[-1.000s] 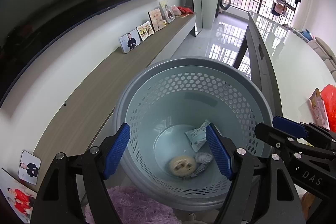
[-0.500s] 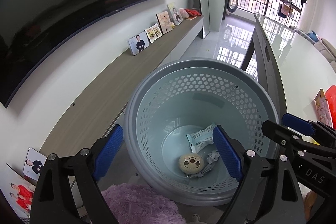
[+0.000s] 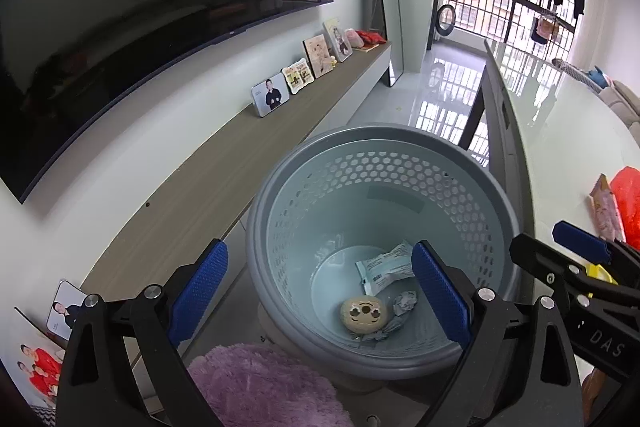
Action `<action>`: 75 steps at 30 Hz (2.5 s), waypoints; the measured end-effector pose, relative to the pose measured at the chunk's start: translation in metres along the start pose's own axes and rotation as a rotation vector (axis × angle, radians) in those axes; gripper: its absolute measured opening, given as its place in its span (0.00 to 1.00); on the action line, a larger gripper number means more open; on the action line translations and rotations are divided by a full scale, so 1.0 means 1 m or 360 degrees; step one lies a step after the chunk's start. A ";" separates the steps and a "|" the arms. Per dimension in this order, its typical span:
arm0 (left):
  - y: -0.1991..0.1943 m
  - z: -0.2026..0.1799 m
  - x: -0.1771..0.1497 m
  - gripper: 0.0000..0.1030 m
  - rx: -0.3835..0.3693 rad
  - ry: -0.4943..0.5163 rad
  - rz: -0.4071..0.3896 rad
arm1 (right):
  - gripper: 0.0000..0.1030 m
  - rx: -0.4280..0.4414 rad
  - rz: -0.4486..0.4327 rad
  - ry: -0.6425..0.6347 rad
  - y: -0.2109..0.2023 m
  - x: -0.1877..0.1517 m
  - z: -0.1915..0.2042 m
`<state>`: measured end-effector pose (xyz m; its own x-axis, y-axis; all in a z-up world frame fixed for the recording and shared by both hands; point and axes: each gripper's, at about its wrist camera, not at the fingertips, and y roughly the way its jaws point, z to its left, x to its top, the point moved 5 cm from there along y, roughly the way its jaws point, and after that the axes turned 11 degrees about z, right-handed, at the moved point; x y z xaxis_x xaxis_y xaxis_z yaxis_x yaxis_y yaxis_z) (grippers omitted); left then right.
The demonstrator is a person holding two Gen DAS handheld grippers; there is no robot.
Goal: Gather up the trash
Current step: 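Move the right tool to the white bottle cap and close on it, then grasp the yellow square lid with the left tool while right holds the cap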
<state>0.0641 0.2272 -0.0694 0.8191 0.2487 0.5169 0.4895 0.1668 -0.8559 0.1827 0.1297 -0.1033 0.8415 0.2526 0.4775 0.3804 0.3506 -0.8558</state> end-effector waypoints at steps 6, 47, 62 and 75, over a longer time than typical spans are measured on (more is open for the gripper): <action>-0.011 -0.020 -0.006 0.89 -0.0059 0.0059 -0.0018 | 0.65 -0.0038 -0.0064 0.0123 -0.030 -0.024 -0.026; -0.034 -0.226 -0.054 0.89 -0.0348 0.0541 0.0060 | 0.67 -0.0584 0.0071 0.0657 -0.109 -0.133 -0.297; -0.037 -0.234 -0.059 0.89 -0.0341 0.0567 0.0069 | 0.38 -0.0600 0.0041 0.0560 -0.104 -0.121 -0.287; -0.033 -0.253 -0.071 0.89 -0.0387 0.0643 0.0115 | 0.38 -0.0470 -0.0084 0.0717 -0.147 -0.172 -0.265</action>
<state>0.0652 -0.0379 -0.0820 0.8809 -0.1473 0.4498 0.4431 -0.0775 -0.8931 0.0834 -0.2044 -0.1122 0.8749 -0.1930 0.4441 0.4634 0.0676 -0.8835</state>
